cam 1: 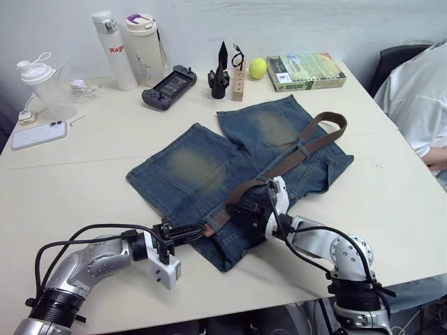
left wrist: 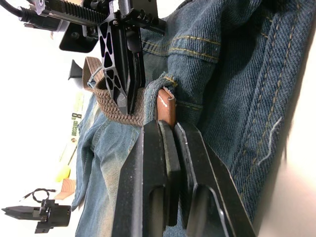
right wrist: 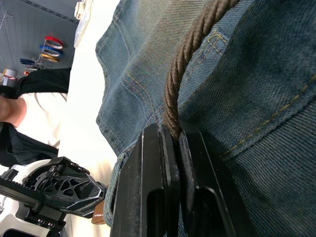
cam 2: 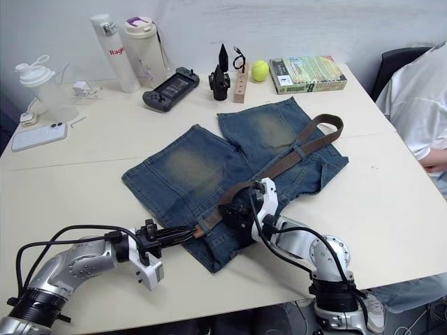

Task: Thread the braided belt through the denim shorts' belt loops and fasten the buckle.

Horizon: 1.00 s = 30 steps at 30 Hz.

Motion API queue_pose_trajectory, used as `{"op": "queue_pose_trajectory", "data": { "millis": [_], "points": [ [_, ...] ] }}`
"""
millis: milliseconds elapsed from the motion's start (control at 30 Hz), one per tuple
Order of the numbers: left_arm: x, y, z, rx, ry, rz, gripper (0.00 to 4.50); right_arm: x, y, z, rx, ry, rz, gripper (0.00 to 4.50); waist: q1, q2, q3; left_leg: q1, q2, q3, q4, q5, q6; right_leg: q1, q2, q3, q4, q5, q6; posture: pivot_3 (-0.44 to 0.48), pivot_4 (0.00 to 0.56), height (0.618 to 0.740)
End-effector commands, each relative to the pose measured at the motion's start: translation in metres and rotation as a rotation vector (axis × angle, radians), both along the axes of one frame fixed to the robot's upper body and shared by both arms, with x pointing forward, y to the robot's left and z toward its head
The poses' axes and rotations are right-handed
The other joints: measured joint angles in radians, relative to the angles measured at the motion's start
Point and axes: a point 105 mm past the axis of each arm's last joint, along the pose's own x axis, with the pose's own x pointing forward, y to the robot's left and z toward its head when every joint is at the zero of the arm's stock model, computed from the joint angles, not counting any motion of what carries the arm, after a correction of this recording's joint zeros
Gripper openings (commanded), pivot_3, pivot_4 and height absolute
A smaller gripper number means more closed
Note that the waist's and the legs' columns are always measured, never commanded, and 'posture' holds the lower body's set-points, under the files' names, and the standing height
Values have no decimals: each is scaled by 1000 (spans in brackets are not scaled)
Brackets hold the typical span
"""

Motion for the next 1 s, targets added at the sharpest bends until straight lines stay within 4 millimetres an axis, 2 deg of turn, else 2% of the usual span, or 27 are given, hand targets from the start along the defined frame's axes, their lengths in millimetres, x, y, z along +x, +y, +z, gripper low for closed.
{"op": "queue_pose_trajectory", "data": {
  "millis": [33, 167, 233, 267, 333, 400, 500, 533, 633, 767, 867, 900, 1000],
  "points": [
    [-4, 4, -6, 35, 9, -9, 33, -6, 7, -5, 30, 56, 31, 0, -1, 0, 0, 0, 0, 0, 0, 0, 0, 0, 0, 0, 0, 0, 0, 0, 150, 720],
    [-3, 6, -6, 47, 2, -10, 0, -3, 2, 11, 119, 49, 2, 1569, -1, 1, 1, -1, 0, 0, 0, 0, 0, -1, 0, 0, 0, 0, -1, 0, 150, 720],
    [-2, 7, -6, 51, 2, -8, 0, -2, -11, 23, 140, 27, -22, 2318, -1, 3, 2, -2, 0, 0, 0, 0, 0, -3, 0, 0, 1, 0, -1, 0, 150, 720],
    [-1, 7, -6, 53, 1, -8, 0, -3, -22, 31, 132, 1, -31, 2939, 1, 4, 2, -3, 0, 0, 0, 0, 0, -3, 0, 0, 1, 0, -1, 0, 150, 720],
    [-1, 8, -7, 56, -1, -8, 0, -7, -39, 44, 90, -67, -18, 3804, 3, 5, 3, -3, 0, 1, 0, 0, 0, -4, 0, 0, 0, 0, -1, 0, 150, 720],
    [-1, 9, -7, 58, 0, -9, 0, -15, -52, 58, 30, -146, 31, 3804, 4, 6, 4, -4, 0, 1, 0, 0, 1, -4, -1, 0, 0, 0, -1, 0, 150, 720],
    [-1, 10, -8, 60, 2, -12, 0, -26, -66, 65, -244, -351, 120, 3804, 4, 9, 6, -4, 0, 2, 0, -3, 5, -5, -1, 1, -1, 0, -1, 0, 150, 720],
    [-1, 11, -9, 63, 1, -13, 0, -26, -70, 62, -373, -435, 147, 3804, 3, 12, 7, -4, 1, 2, 0, -3, 5, -5, -1, 0, -1, 0, -1, 0, 150, 720],
    [-1, 13, -9, 65, 4, -16, 0, -25, -76, 49, -614, -608, 220, 3804, 5, 11, 7, -4, 1, 4, -1, -3, 5, -8, 0, 1, -1, -1, -2, 0, 150, 720],
    [-1, 16, -10, 67, 5, -18, 0, -13, -86, 33, -759, -727, 210, 3804, 6, 9, 8, -4, 1, 8, -1, 0, -1, -10, 0, 0, 0, -1, -2, 0, 150, 720],
    [-1, 16, -11, 68, 5, -17, 0, -5, -90, 26, -762, -729, 163, 3048, 7, 7, 9, -3, 1, 10, -1, 1, -1, -11, 0, -2, 1, -1, -2, 0, 150, 720],
    [-1, 16, -11, 68, 5, -17, 0, -4, -90, 24, -758, -721, 154, 2668, 7, 7, 9, -3, 1, 10, -1, 1, -1, -11, 0, -2, 1, -1, -2, 0, 150, 720],
    [-2, 17, -12, 66, 7, -17, 0, -1, -93, 7, -799, -660, 148, 1022, 7, 7, 8, -3, 1, 10, -1, 1, -1, -11, 0, -2, 2, -1, -2, 0, 150, 720]
  ]
}}
